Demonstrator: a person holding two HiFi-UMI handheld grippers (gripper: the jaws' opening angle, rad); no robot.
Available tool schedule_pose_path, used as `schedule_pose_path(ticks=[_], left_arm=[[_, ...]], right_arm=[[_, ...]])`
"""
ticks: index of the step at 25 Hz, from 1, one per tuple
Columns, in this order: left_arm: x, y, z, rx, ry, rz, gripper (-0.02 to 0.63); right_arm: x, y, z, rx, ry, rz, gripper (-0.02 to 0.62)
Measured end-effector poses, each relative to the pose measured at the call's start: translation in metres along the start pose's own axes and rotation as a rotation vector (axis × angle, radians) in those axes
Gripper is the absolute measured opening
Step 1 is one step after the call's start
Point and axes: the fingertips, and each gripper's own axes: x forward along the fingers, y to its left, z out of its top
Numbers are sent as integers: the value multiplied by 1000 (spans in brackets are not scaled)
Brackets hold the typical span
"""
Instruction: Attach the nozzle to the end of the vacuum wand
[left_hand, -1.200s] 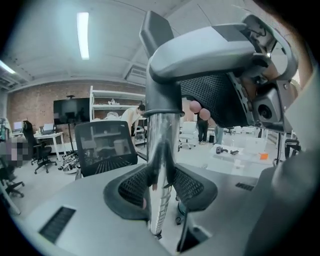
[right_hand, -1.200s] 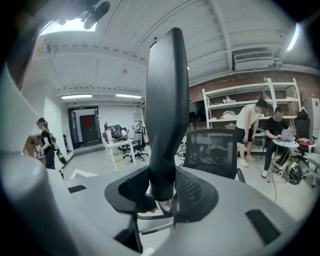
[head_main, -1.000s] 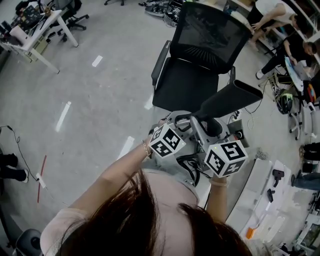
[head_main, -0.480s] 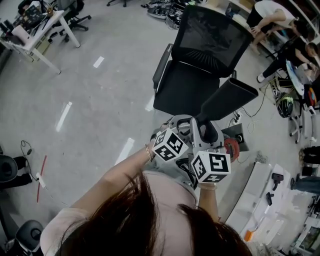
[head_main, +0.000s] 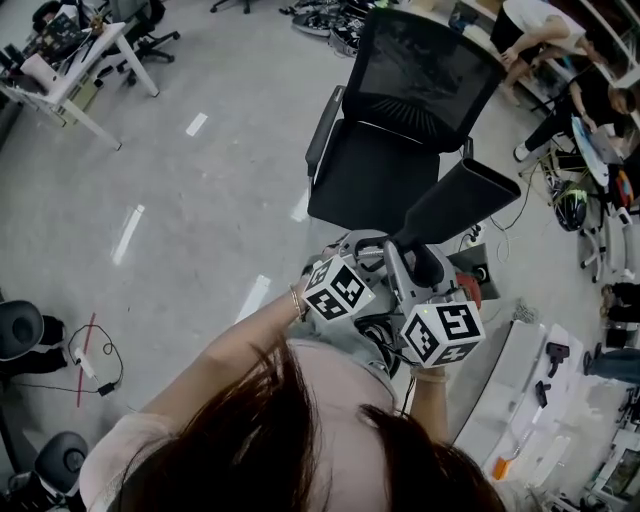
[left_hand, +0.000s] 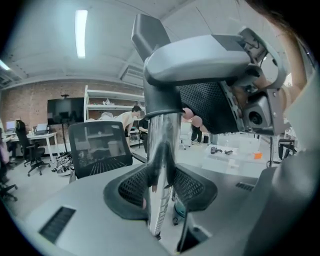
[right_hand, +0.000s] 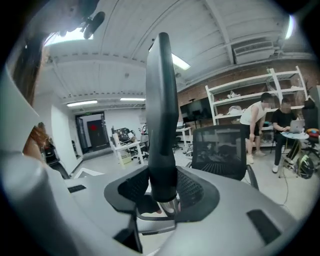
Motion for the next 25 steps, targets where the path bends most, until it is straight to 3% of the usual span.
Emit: schedule_pose_path(ticks=[3,5,7,12,19,22,25], left_arm=[[-2,-2,0,5,-6,-28,155],[-2,-1,0,6,-5,-45,155],[-1,1,1,5,2,-49,156],[-1,6,-1,-6,3,-30,155],[3,12,-2,-13,14,-11,155],[4,10,-1,-11,11,-13,155],[3,6,-1,6,-1,-38,155]], right_arm=[[-1,4,0,18,49,156,175],[-1,4,2,11,44,200,175],[-1,2,3,-11,-2,160,176],[3,-1,2,-6,-157,-31,169],[7,-4,2,-72,-204,-229,167],[5,-5,3,-69,-219,-267,167],[3,-4,1,-56,-193,-226,167]])
